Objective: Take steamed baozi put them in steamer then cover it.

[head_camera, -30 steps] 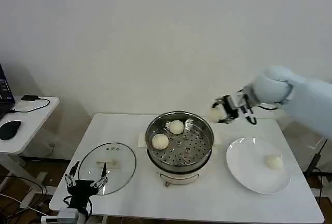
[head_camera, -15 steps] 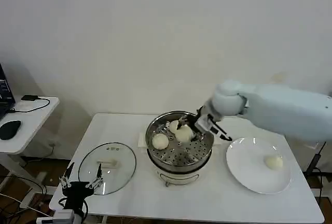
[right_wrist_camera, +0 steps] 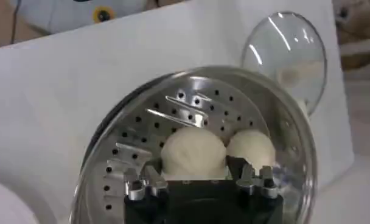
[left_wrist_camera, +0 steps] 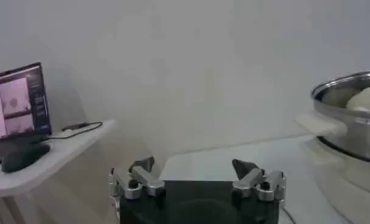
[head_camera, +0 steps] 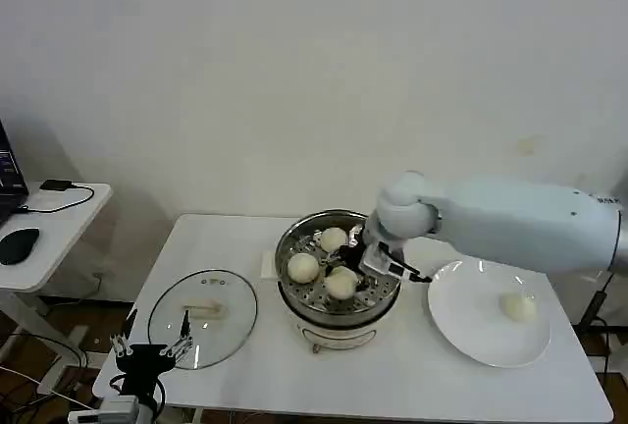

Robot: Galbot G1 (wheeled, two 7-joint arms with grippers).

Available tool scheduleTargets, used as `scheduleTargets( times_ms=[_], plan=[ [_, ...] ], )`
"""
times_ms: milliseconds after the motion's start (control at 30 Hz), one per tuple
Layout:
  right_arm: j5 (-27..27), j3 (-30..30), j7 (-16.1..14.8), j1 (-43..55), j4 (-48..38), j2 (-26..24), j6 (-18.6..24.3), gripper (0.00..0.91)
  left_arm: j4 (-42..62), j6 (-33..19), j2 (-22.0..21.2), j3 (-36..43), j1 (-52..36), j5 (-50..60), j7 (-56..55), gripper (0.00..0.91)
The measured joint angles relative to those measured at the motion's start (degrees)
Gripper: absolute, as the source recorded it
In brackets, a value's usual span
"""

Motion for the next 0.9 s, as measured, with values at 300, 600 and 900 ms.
scheduleTargets(
  times_ms=[300,600,900],
  plan=[
    [-0.62,-0.75,-0.27,-0.67,-0.22,0.76,1.61,0.725,0.35,-0.07,0.04,-0.01,-0.27,-0.11,-0.03,0.907],
    [-0.64,-1.45,-0.31,-0.82,-0.13,1.27,2.02,0.907,0.27,-0.09,0.23,-0.23,-0.21,-0.38,-0.11,0.907],
    [-0.95,-1.49,-0.14,-0.12,-0.35,1.15,2.49,0.907,0.08,-0.09,0.02,0.04,-0.29,-0.43,-0.19,0.907]
  ],
)
